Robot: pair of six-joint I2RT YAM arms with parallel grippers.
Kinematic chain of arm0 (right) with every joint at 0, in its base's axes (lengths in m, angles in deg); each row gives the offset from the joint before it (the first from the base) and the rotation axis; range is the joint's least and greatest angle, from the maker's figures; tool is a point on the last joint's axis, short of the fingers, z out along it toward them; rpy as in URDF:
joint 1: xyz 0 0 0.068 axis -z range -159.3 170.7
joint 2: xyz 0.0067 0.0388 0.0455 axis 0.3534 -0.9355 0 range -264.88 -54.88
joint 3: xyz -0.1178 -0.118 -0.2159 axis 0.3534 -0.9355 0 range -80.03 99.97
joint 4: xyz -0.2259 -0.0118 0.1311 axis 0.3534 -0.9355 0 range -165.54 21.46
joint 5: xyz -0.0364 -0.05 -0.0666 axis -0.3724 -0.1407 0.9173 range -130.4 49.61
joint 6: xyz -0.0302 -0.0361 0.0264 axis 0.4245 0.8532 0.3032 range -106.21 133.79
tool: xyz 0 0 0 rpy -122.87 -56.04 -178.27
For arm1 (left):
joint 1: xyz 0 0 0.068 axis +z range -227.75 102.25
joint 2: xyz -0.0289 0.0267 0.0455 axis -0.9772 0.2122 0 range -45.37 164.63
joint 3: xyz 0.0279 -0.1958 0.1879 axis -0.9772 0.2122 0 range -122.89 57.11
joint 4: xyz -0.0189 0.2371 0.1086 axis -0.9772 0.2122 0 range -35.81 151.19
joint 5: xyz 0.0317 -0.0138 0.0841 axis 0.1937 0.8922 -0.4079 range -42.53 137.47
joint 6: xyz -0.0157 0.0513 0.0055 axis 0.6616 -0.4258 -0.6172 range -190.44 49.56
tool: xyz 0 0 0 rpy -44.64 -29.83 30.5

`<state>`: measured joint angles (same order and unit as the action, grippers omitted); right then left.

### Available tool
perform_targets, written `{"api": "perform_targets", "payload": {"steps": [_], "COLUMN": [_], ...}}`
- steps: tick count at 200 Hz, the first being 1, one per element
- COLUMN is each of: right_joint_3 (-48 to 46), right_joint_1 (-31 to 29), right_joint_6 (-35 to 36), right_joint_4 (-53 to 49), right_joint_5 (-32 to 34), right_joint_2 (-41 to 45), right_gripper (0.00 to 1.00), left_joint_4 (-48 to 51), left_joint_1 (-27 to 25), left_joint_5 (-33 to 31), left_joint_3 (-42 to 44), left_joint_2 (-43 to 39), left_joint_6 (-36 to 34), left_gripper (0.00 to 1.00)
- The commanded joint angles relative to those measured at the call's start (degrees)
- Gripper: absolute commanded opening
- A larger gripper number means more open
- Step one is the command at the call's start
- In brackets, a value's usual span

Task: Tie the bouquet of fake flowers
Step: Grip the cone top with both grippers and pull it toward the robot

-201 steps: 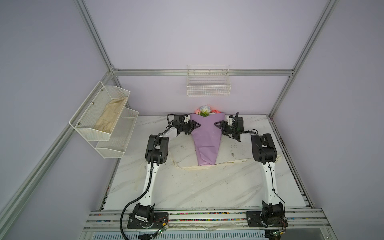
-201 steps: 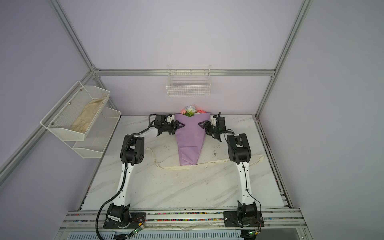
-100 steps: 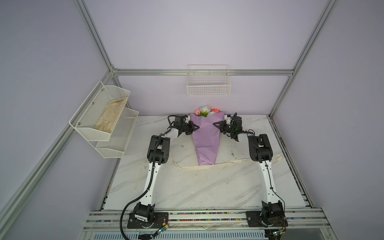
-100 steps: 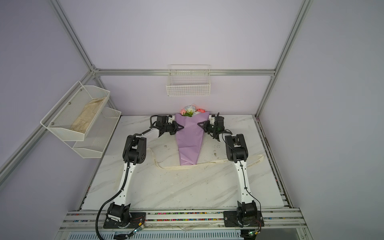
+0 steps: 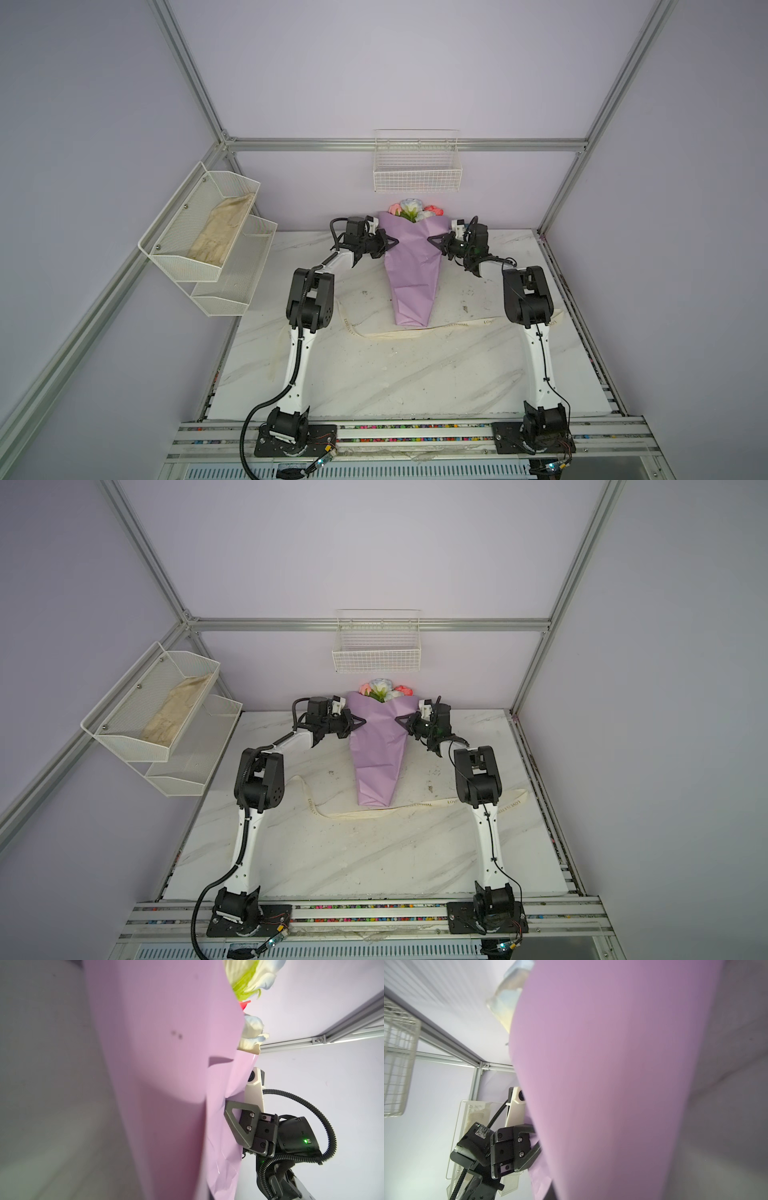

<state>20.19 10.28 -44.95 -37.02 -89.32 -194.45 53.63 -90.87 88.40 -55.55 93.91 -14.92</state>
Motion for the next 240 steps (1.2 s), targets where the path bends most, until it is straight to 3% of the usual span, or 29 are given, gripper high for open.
{"api": "perform_targets", "payload": {"steps": [1,83,130,181,240], "right_joint_3": [-4.68,-30.38,-43.02,-50.11,-51.11], "right_joint_1": [-0.39,-0.57,-0.74,-0.64,-0.48], "right_joint_6": [-0.90,4.95,7.55,13.66,16.06], "right_joint_4": [3.35,4.25,5.23,2.13,1.45], "right_joint_5": [-1.14,-1.24,-0.93,0.26,2.10], "right_joint_2": [6.26,23.76,29.68,29.17,25.75], "right_gripper": [0.11,0.10,0.10,0.10,0.09], "left_joint_4": [-6.09,-13.69,-19.40,-24.49,-27.66], "left_joint_1": [-0.05,-3.84,-7.42,-10.57,-11.94], "left_joint_5": [-0.19,-4.45,-7.78,-10.40,-12.29], "left_joint_3": [7.61,36.46,49.38,56.05,58.71], "left_joint_2": [-7.22,-25.10,-29.89,-29.83,-27.13], "left_joint_6": [2.02,1.86,3.28,4.23,3.45], "left_gripper": [0.00,0.00,0.00,0.00,0.00]}}
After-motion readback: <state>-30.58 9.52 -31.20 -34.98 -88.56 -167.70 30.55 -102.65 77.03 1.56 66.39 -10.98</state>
